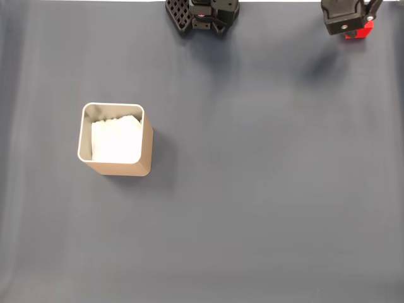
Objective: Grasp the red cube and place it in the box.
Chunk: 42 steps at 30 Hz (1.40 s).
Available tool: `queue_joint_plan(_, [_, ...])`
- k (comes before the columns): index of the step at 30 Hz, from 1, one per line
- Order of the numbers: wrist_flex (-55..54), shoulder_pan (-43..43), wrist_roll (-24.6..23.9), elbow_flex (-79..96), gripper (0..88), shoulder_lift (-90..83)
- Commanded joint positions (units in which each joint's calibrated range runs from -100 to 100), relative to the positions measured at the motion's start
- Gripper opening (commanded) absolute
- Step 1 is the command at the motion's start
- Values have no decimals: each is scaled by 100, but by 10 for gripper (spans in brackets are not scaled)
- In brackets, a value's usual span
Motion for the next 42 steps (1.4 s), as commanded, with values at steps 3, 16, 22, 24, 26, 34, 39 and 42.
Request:
queue_joint_plan(3, [-259, 130, 98, -268, 357, 36])
queue_joint_plan(16, [-735, 66, 98, -323, 357, 365])
queue_joint_plan(22, [-834, 66, 103, -460, 357, 512])
queue_joint_plan(24, [-826, 52, 83, -460, 357, 512])
queue_joint_plan(26, [-809, 24, 54, -442, 357, 504])
queue_joint_plan(34, [-768, -97, -54, -414, 354, 478])
queue_joint_plan(39, [-694, -197, -132, -405, 353, 460])
queue_joint_plan(42, [-662, -246, -176, -396, 352, 460])
